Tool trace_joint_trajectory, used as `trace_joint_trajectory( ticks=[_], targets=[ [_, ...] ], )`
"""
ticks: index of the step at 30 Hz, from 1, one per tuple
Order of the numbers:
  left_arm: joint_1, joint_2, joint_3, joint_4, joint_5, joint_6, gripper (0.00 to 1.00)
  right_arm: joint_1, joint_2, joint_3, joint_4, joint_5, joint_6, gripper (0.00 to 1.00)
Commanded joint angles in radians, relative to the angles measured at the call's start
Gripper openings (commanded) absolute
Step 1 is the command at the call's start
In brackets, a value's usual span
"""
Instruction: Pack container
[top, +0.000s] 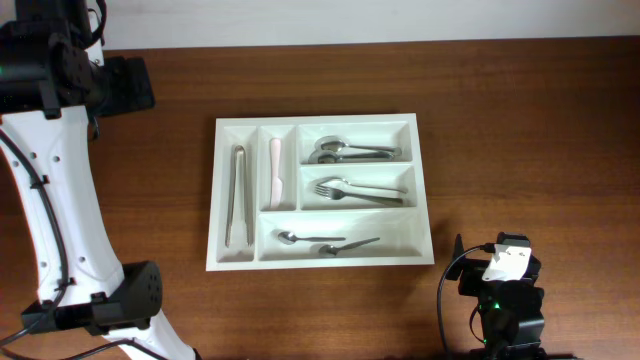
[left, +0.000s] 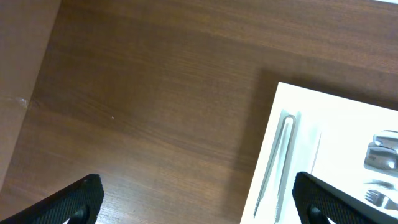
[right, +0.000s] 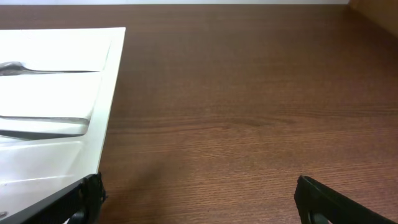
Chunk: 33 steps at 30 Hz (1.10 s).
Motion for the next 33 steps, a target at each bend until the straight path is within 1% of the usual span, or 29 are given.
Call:
trace_joint_trajectory(
  ticks=[1, 8, 27, 33],
  targets=[
    [0.002, -0.019, 0.016, 0.0, -0.01, 0.005, 0.99, -0.006, -0.011, -0.009, 0.006, 0.005, 0.012, 0.99],
    [0.002, -0.019, 0.016, 0.0, -0.01, 0.005, 0.99, -0.006, -0.089, -0.01, 0.013, 0.005, 0.012, 0.99],
    [0.002, -0.015, 0.016, 0.0, -0.01, 0.005, 0.99, -0.006, -0.089, -0.011, 0.013, 0.005, 0.011, 0.99],
    [-0.003, -0.085, 0.011, 0.0, -0.016, 0.006, 0.99, -0.006, -0.089, -0.011, 0.013, 0.005, 0.011, 0.99]
  ],
)
